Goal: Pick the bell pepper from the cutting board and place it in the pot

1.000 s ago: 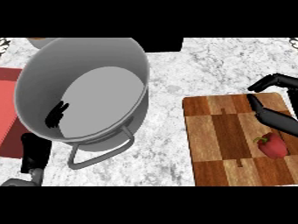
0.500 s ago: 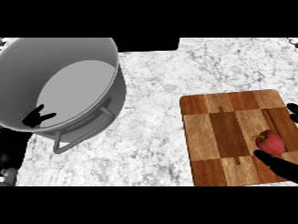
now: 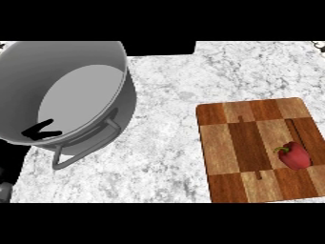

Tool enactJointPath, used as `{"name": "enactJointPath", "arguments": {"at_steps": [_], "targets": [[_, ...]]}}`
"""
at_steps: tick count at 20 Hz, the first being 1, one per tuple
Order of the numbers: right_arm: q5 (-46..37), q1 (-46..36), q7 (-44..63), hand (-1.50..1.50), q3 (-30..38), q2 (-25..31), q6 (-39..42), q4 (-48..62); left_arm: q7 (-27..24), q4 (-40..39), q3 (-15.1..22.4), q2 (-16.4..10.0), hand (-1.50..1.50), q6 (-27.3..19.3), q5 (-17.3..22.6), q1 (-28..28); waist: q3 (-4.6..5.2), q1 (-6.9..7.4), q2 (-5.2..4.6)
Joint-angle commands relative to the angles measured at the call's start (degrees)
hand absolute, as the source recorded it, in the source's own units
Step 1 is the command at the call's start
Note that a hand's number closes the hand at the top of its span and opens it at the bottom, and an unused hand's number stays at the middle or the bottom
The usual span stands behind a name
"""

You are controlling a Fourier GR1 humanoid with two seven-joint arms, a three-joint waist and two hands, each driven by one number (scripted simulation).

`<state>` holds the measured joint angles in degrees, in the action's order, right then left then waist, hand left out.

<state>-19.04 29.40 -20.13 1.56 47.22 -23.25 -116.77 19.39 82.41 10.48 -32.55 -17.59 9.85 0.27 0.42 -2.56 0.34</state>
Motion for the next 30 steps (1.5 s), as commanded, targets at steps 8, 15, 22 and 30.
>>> {"name": "enactJointPath", "arguments": {"at_steps": [8, 15, 22, 30], "targets": [[-11.5, 12.0, 27.0, -1.5, 1.4, 10.9, 18.1, -17.4, -0.2, -1.6, -1.7, 0.5, 0.0, -1.9, -2.5, 3.3, -0.2, 1.52, -0.4], [-19.8, 6.0, 37.0, -1.5, -6.0, 4.4, 21.4, -16.1, 0.2, -4.3, -3.3, 1.0, 0.0, 1.8, -2.3, 7.2, -0.39, 2.29, -0.45], [-16.5, -4.1, 36.9, -1.5, -3.0, 2.0, 28.8, -9.6, 3.2, -1.5, -4.4, 2.2, 0.0, 1.3, -4.7, 7.0, -0.41, 2.59, -0.4], [-25.6, -13.4, 34.4, -1.5, -10.7, -6.7, 28.5, 2.9, 1.0, -2.6, -5.6, 4.5, 0.0, 1.9, -7.4, 6.4, -0.42, 2.83, -0.45]]}}
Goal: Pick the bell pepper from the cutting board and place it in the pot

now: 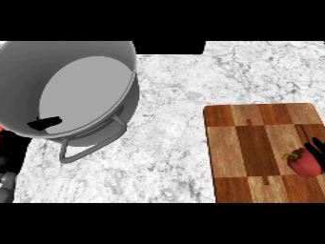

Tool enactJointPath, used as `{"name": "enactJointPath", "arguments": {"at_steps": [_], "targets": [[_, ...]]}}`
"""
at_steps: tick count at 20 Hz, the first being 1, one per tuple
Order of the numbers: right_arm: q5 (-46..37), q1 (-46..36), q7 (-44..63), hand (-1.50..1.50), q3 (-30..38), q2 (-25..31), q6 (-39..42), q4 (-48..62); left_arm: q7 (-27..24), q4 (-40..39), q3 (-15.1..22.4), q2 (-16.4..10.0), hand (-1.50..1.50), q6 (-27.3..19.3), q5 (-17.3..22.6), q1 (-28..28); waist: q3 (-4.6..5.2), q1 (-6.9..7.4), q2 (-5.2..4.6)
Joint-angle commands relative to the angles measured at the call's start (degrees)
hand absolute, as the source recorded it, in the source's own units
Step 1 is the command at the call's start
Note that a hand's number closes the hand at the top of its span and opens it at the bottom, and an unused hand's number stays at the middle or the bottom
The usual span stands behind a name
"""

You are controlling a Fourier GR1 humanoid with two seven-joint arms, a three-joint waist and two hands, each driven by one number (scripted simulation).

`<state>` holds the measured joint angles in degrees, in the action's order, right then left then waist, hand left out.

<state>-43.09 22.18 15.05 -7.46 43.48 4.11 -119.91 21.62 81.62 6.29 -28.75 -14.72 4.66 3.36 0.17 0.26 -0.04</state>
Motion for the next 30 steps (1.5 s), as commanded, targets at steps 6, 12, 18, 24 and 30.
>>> {"name": "enactJointPath", "arguments": {"at_steps": [6, 12, 18, 24, 30], "targets": [[-6.2, -5.3, -4.6, -1.5, 0.2, -5.9, -0.4, 8.5, -0.5, 0.5, -2.2, 2.4, 0.0, -0.2, -4.6, 1.3, -0.18, -0.51, 0.08], [-9.4, -8.5, -2.1, -1.5, -0.6, -10.2, 3.0, 12.6, -1.1, 2.0, -4.9, 2.7, 0.0, 2.0, -4.6, -1.3, -0.18, -0.31, 0.07], [-8.6, -13.4, -3.9, -1.5, 2.0, -11.4, 8.5, 14.3, -3.0, -2.3, -6.4, 5.3, 0.0, 2.9, -7.0, 1.8, -0.16, -0.38, 0.03], [-10.8, -17.3, -4.8, -1.5, 2.5, -15.3, 9.0, 20.3, -1.9, -2.0, -9.9, 4.0, 0.0, 6.7, -6.4, 2.0, -0.17, -0.23, 0.01], [-12.8, -14.8, -9.1, -1.5, 4.2, -17.1, 6.5, 23.7, -0.5, -0.6, -10.1, 6.0, 0.0, 7.0, -9.1, 2.5, -0.17, -0.41, 0.05]]}}
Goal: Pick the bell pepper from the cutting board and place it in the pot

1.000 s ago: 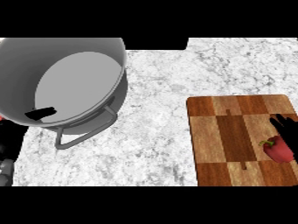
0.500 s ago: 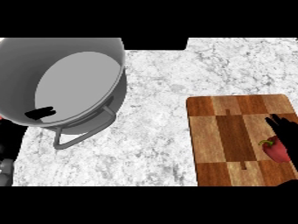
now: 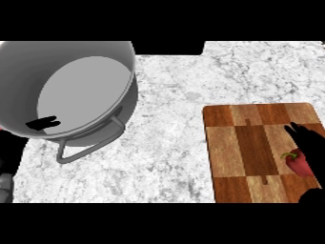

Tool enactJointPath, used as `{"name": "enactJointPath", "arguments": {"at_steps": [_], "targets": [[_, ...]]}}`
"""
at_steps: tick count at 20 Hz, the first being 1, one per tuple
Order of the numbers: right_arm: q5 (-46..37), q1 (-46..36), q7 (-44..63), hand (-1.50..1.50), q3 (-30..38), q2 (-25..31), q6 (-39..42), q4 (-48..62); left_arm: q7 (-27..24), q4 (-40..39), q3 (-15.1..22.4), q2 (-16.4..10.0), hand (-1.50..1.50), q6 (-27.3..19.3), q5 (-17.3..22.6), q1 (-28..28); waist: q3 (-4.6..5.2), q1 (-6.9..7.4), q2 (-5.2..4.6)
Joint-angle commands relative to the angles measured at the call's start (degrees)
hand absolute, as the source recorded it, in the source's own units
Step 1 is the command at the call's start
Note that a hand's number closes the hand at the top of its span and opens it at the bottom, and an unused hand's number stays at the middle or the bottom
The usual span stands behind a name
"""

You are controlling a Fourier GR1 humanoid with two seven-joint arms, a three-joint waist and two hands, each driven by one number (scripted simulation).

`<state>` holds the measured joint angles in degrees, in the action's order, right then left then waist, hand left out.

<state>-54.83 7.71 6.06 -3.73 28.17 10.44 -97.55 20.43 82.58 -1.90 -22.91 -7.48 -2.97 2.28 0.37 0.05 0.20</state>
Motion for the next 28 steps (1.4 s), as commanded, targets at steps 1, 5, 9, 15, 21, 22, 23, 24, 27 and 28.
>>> {"name": "enactJointPath", "arguments": {"at_steps": [1, 5, 9, 15, 21, 22, 23, 24, 27, 28], "targets": [[-1.9, -2.3, -0.6, -1.5, 0.3, -2.0, 0.1, 3.4, 2.3, 0.7, -2.6, -0.6, 0.0, 0.3, -1.0, 3.0, -0.38, -0.04, -0.19], [-1.4, -1.5, -4.0, 1.5, 2.3, -1.9, 0.5, 4.1, -0.4, -1.5, -1.6, 2.8, 0.0, -0.5, -3.5, 2.6, -0.37, -0.18, -0.2], [-4.1, -4.2, -4.9, 1.5, 1.3, -2.8, -2.6, 3.2, -0.5, -0.6, -3.0, 2.5, 0.0, 0.0, -2.6, 1.8, -0.37, -0.11, -0.18], [-9.9, -1.7, -8.5, 1.5, 0.5, -3.0, -10.1, 3.1, 1.2, 3.7, -1.8, 3.7, 0.0, -0.5, -4.6, -0.3, -0.39, -0.03, -0.13], [-8.8, -3.3, -9.3, 1.5, 4.9, -2.7, -10.2, -1.3, -0.5, -0.2, -4.4, 3.4, 0.0, 0.9, -4.6, 1.6, -0.36, -0.25, -0.16], [-8.8, -11.7, -11.5, 1.5, 2.4, -3.8, -9.2, 7.1, -2.1, 0.2, -3.2, 4.6, 0.0, 1.1, -4.6, 0.7, -0.38, 0.36, -0.27], [-9.0, -17.9, -10.4, 1.5, -1.3, -4.7, -5.0, 8.9, 1.7, 0.5, -3.4, 1.8, 0.0, 2.6, -4.3, 4.5, -0.39, 1.55, -0.57], [-7.7, -22.0, -12.5, 1.5, -1.8, -4.6, -3.4, 12.8, 3.1, 2.1, -1.4, 3.7, 0.0, 1.8, -5.0, 4.5, -0.46, 2.9, -0.88], [-4.8, -32.1, -14.7, 1.5, -3.4, -5.9, 3.5, 17.4, 2.4, 1.7, -0.1, 3.6, 0.0, 3.7, -4.6, 6.9, -0.46, 7.93, -2.46], [-4.9, -36.3, -15.9, 1.5, -3.5, -6.3, 3.5, 20.8, 1.3, 0.3, 0.2, 4.3, 0.0, 3.4, -4.9, 6.6, -0.41, 7.24, -2.27]]}}
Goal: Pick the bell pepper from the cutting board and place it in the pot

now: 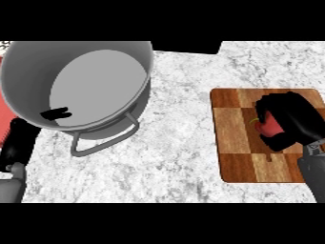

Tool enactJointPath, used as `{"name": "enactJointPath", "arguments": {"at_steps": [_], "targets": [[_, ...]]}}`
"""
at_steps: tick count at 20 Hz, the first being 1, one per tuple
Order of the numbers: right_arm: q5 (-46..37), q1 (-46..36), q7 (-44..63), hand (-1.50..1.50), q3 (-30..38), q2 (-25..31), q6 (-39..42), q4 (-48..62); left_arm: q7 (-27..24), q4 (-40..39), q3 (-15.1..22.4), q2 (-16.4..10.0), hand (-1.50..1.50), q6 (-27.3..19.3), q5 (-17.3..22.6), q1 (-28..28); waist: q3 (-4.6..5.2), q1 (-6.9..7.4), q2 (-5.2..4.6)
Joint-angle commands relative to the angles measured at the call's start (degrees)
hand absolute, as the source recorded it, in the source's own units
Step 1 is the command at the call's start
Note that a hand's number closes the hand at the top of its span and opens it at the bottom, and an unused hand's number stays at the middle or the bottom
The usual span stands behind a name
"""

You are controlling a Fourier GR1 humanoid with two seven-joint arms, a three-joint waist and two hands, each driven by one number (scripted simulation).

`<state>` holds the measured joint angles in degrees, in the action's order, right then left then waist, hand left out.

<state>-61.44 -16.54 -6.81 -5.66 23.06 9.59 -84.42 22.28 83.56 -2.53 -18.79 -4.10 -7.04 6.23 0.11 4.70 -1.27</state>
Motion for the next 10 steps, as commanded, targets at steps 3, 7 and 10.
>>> {"name": "enactJointPath", "arguments": {"at_steps": [3, 7, 10], "targets": [[2.4, -24.2, -4.3, 1.5, 1.0, -3.1, 3.4, 16.3, 2.3, -0.6, 0.1, 0.4, 0.0, -1.3, -1.2, 5.0, -0.18, 0.58, -0.09], [9.1, -28.3, -10.3, 1.5, 6.8, -7.4, -3.3, 21.4, 0.6, -1.3, -1.0, 0.6, 0.0, -1.3, -0.6, 1.6, -0.19, -1.76, 0.46], [12.1, -32.8, -14.5, 1.5, 8.5, -8.7, -6.3, 19.2, 1.7, -0.4, -2.6, -1.4, 0.0, -0.6, -0.1, 2.1, -0.18, -2.54, 0.78]]}}
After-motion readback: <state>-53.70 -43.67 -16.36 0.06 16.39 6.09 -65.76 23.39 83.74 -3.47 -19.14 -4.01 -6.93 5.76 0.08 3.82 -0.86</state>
